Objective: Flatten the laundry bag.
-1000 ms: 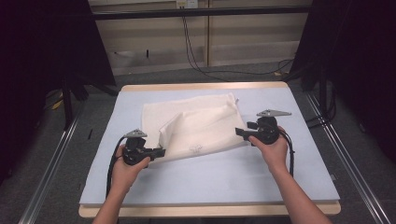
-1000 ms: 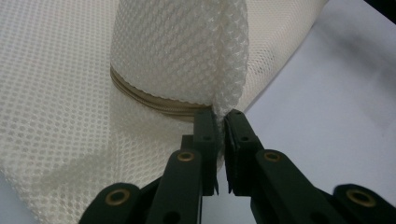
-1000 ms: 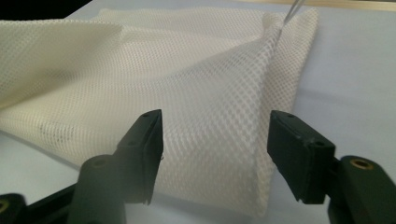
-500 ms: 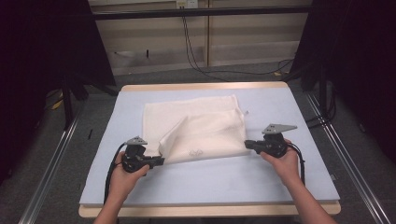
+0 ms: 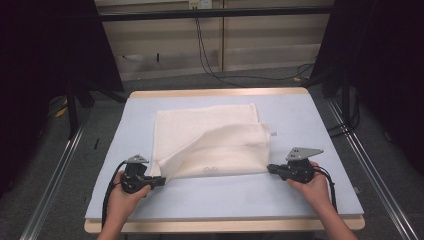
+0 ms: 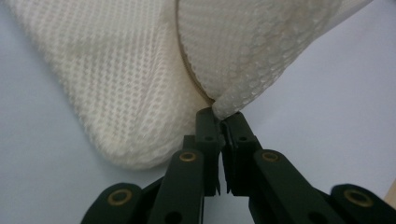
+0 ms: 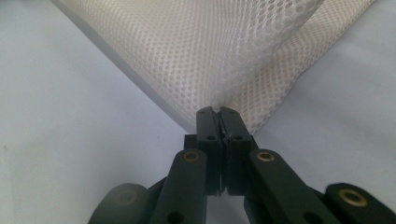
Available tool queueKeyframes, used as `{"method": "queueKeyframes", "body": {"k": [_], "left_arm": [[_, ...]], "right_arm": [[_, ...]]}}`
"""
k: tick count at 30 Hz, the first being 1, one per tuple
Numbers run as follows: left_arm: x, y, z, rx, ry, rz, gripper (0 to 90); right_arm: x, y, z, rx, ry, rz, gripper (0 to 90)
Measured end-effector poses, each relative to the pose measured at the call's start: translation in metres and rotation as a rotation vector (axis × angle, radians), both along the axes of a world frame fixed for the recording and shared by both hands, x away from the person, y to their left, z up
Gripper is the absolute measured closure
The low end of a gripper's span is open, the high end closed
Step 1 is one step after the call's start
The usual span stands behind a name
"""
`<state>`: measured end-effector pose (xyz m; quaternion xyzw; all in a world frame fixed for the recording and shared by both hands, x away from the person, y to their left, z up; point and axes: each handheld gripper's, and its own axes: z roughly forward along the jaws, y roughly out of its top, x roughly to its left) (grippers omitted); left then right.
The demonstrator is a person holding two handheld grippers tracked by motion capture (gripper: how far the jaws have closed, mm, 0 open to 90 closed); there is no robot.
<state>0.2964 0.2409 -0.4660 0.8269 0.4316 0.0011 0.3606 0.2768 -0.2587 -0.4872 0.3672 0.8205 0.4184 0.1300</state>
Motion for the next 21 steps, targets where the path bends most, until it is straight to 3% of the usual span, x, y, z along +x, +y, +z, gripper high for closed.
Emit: {"method": "queueKeyframes", "body": {"k": [8, 13, 17, 21], "left_arm": [[-0.002, 0.005, 0.002, -0.017, -0.002, 0.031, 86.8], [-0.003, 0.011, 0.001, -0.017, 0.019, 0.033, 87.4], [-0.003, 0.011, 0.0, -0.007, 0.022, 0.032, 87.5], [-0.003, 0.013, 0.0, -0.015, 0.023, 0.031, 87.5]], "right_arm": [[-0.003, -0.001, 0.0, -0.004, -0.001, 0.012, 88.4], [-0.004, -0.003, 0.0, -0.008, 0.011, 0.014, 86.0], [-0.003, -0.009, 0.001, 0.017, 0.034, -0.037, 76.9], [0.0, -0.016, 0.009, 0.047, 0.019, -0.078, 74.6]]}}
